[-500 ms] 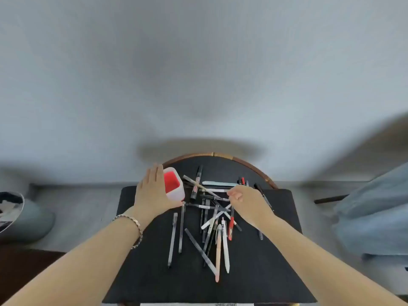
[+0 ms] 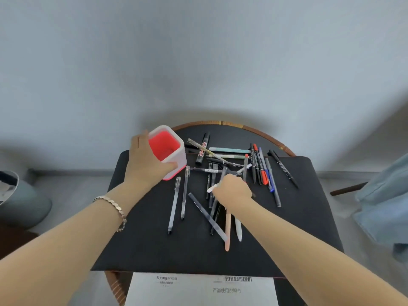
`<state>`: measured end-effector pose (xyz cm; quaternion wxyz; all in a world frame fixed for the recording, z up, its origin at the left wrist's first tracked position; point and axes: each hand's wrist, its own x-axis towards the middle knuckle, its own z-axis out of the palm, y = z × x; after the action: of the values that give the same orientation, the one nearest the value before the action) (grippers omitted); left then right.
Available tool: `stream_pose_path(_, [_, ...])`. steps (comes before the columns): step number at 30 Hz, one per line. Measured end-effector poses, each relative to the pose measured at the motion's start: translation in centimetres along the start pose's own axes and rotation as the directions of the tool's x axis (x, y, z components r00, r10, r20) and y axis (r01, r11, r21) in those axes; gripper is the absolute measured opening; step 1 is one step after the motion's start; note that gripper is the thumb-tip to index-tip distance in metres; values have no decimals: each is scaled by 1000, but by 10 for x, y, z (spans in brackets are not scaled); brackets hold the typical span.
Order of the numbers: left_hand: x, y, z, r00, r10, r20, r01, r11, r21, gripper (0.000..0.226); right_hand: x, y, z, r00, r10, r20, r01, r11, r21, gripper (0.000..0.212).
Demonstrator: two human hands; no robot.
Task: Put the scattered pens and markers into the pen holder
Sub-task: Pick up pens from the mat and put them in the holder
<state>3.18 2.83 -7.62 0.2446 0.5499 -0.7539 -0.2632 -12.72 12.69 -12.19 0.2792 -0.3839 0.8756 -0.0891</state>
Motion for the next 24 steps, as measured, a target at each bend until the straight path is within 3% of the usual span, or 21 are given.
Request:
stream_pose_path(2, [-24, 4, -8, 1000, -15, -14, 14, 997, -70, 97, -6, 5, 4, 999, 37, -5, -36, 998, 57, 12])
stream_pose_path(4, [-49, 9, -17, 1000, -1, -3, 1, 996, -84, 98, -17, 9, 4, 999, 27, 23, -31, 979, 204, 22])
stream_pose_path(6, [-68, 11, -25, 1000, 24, 10, -23, 997, -71, 98, -29, 11, 1, 999, -25, 22, 15, 933, 360, 29])
stream_pose_path(9, [-82, 11, -35, 999, 34, 11, -33, 997, -63, 97, -42, 8, -1, 993, -95, -71, 118, 870, 478, 14])
stream_pose_path(11, [-86, 9, -37, 1000, 17, 10, -16, 998, -55, 97, -49, 9, 7, 986, -155, -59, 166, 908, 385, 15])
stream_pose_path(14, [-90, 7, -33, 999, -38, 9, 38, 998, -48, 98, -64, 10, 25, 966, -228, 121, 227, 974, 23, 29])
stream_pose_path(16, [-91, 7, -31, 997, -79, 8, 79, 994, -69, 98, -71, 9, 34, 966, -205, 160, 224, 968, -110, 36])
stream_pose_path(19, [-93, 6, -29, 996, -86, 4, 86, 992, -90, 97, -76, 6, 38, 977, -171, 127, 182, 980, -80, 25])
stream_pose_path(24, [-96, 3, -30, 998, -65, -10, 63, 992, -109, 100, -69, 19, -8, 985, -155, -79, 168, 961, 218, 14])
